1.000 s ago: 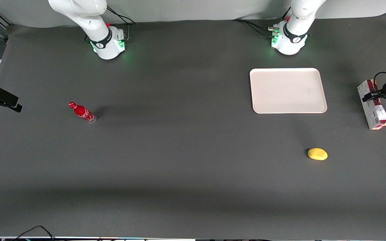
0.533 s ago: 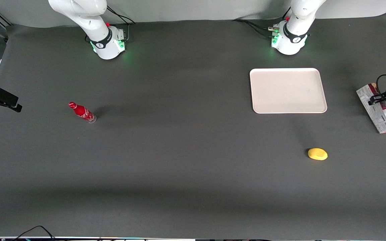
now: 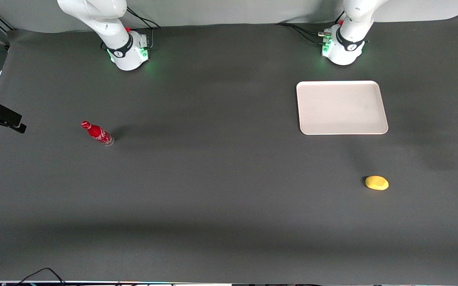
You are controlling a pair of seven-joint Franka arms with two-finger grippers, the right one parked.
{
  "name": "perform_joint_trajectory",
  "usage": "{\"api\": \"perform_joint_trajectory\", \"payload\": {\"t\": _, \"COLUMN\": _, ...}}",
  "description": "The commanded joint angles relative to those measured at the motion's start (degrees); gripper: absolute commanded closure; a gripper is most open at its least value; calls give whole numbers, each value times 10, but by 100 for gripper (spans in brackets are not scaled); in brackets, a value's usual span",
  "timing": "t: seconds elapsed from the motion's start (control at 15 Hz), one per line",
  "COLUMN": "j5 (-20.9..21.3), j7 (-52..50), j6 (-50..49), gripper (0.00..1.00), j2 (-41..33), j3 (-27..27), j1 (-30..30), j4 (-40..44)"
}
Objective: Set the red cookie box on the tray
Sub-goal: 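Lift the red cookie box with the left gripper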
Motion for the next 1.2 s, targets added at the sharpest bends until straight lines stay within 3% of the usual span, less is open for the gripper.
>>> {"api": "perform_joint_trajectory", "payload": {"t": 0.0, "j5": -1, "j7": -1, "j6": -129, "gripper": 100, "j2": -42, "j3": 6, "j1": -28, "j4": 61}}
{"api": "perform_joint_trajectory", "payload": {"t": 0.4, "j5": -4, "j7": -8, "j6": -227, "gripper": 100, "j2": -89, "j3": -5, "j1": -30, "j4": 56}}
{"api": "perform_joint_trajectory", "payload": {"t": 0.87, "j5": -14, "j7": -52, "j6": -116, "gripper": 100, "j2": -216, "j3": -17, "j1": -48, "j4": -190}}
{"api": "perform_joint_trajectory", "payload": {"t": 1.13, "j5": -47, "j7": -52, "j6": -78, "gripper": 100, "j2": -270, "j3": -17, "j1": -63, "j4": -308}}
